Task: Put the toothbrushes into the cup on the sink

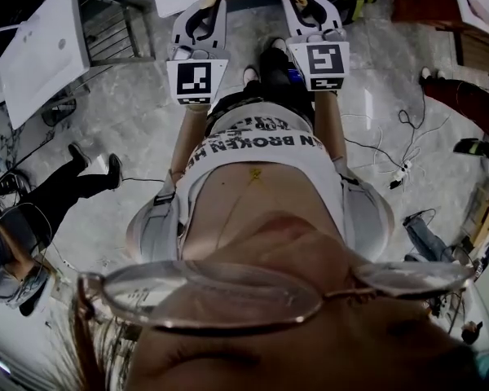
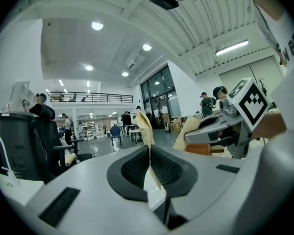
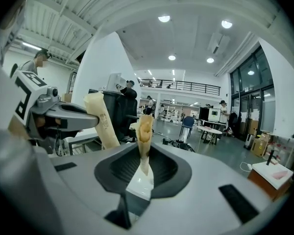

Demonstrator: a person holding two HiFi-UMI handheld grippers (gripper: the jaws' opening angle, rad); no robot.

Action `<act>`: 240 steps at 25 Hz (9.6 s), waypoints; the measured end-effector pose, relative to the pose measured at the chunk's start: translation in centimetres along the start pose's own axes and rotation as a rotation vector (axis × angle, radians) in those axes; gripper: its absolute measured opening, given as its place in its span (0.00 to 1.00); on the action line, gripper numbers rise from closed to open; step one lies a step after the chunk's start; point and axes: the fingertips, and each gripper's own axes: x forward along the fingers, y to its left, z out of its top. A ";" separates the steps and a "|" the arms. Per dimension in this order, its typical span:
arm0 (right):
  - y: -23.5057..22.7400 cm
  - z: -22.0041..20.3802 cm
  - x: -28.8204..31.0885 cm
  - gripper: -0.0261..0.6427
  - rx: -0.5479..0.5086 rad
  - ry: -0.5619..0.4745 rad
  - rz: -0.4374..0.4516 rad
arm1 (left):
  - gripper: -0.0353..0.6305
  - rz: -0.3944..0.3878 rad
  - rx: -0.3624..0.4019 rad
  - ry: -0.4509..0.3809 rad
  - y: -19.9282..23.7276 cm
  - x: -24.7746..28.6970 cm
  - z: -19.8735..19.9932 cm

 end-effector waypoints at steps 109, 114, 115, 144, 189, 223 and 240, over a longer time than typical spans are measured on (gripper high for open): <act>-32.8 -4.0 22.3 0.14 0.027 0.070 0.021 | 0.08 -0.048 0.063 0.047 0.7 40.2 3.3; -34.4 -5.0 22.6 0.14 0.035 0.076 0.008 | 0.08 -0.038 0.068 0.066 0.3 40.4 3.1; -34.6 -5.2 22.6 0.14 0.033 0.079 0.003 | 0.08 -0.037 0.068 0.068 0.3 40.4 3.0; -41.8 -13.4 27.6 0.14 0.013 0.223 -0.116 | 0.08 0.002 0.035 0.124 1.8 40.3 0.6; -39.4 -18.0 31.0 0.31 0.053 0.299 -0.013 | 0.08 -0.005 0.003 0.128 2.5 40.4 -0.2; -40.1 -15.8 22.4 0.12 0.187 0.200 -0.156 | 0.08 -0.217 0.072 0.069 -0.5 47.9 0.7; -39.8 -17.6 18.4 0.09 0.238 0.238 -0.194 | 0.08 -0.307 0.134 0.036 -4.1 53.1 1.0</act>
